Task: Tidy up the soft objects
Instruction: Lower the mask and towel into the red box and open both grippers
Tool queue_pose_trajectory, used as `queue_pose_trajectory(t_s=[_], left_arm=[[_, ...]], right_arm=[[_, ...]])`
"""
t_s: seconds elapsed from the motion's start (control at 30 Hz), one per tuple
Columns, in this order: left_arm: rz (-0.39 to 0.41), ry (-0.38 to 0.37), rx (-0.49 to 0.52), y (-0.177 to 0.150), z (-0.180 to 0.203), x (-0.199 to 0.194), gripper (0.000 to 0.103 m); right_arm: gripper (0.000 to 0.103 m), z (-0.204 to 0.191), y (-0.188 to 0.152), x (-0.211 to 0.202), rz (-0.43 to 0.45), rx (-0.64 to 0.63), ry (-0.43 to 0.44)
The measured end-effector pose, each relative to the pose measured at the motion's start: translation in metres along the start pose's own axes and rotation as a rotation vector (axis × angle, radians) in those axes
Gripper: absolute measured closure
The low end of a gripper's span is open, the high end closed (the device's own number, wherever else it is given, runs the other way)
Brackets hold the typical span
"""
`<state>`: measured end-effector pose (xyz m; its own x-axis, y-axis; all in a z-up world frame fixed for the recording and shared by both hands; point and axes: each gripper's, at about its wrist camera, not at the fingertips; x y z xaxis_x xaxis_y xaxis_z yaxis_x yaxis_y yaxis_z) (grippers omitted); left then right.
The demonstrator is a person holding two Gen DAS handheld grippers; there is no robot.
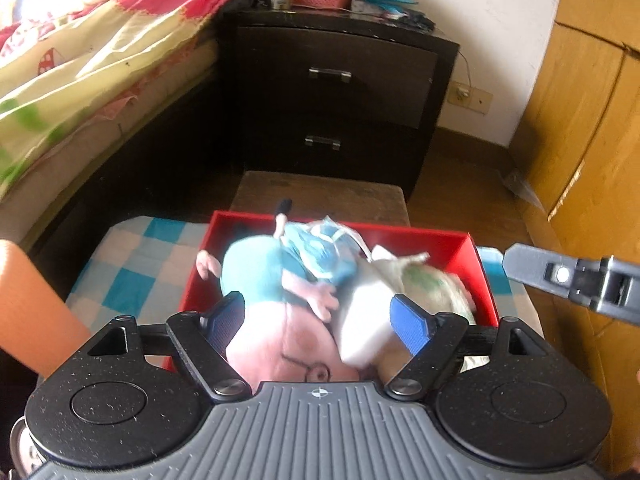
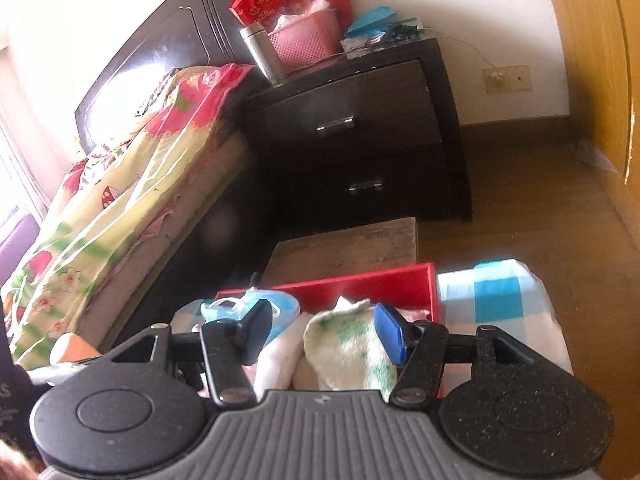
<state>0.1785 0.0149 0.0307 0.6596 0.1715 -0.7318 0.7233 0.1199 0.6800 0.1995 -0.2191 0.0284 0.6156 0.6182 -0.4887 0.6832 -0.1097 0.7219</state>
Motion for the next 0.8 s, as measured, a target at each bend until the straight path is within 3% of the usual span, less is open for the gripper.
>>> queue_pose_trajectory(t_s=[0.8], left_arm=[[0.005, -0.026, 0.084, -0.034, 0.019, -0.034, 0.022]], right_arm=[[0.067, 0.003, -0.031, -0.038, -0.05, -0.006, -0.045]])
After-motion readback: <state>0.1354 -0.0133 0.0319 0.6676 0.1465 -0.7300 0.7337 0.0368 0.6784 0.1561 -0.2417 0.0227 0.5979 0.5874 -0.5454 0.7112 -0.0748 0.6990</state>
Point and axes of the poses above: each gripper's, at about its wrist camera, not at the fingertips, and x roughly the way its jaws point, z to its right, y to its top, and after that the axes turned 9 degrees about y, right-handed
